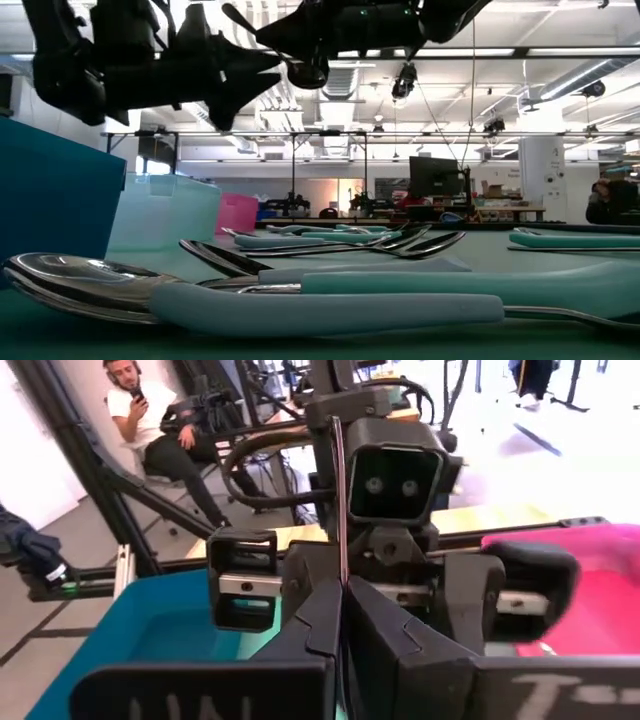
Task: Sort silverware by color (type)
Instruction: Put the black spoon into the green bin
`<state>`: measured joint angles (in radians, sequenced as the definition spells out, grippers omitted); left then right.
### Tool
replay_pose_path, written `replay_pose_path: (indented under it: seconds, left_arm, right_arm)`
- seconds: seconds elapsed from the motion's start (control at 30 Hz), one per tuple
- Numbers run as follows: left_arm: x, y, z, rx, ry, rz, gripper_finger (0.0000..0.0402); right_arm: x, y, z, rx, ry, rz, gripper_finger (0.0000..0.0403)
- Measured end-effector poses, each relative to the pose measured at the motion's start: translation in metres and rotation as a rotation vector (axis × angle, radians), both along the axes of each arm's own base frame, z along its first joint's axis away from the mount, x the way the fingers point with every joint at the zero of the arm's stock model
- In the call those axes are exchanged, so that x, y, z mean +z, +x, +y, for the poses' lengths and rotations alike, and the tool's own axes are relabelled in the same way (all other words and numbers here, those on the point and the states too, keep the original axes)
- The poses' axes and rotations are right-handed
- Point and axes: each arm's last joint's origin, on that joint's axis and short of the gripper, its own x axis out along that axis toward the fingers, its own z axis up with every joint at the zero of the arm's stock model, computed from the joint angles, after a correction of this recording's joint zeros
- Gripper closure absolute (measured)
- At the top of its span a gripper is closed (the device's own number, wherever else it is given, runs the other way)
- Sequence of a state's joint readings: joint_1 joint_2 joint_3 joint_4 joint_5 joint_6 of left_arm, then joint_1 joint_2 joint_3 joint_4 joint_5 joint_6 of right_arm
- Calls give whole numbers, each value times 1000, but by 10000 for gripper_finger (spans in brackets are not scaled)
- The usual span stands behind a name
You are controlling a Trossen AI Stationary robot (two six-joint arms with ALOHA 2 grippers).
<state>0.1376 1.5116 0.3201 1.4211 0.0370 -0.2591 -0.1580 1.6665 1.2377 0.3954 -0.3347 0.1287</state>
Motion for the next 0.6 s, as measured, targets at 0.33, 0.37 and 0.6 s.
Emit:
replay_pose_path:
  seconds: [0.33,0.37,0.6]
  left_arm:
    - [-5,6,-2,-42,-8,-7,259]
    - [-6,3,-3,-43,-11,0,259]
    - [-4,-5,-4,-45,-23,-16,259]
  right_arm:
    - [-1,0,0,4,1,8,394]
    - [-1,0,0,3,0,12,394]
    - [0,-1,0,5,-9,10,394]
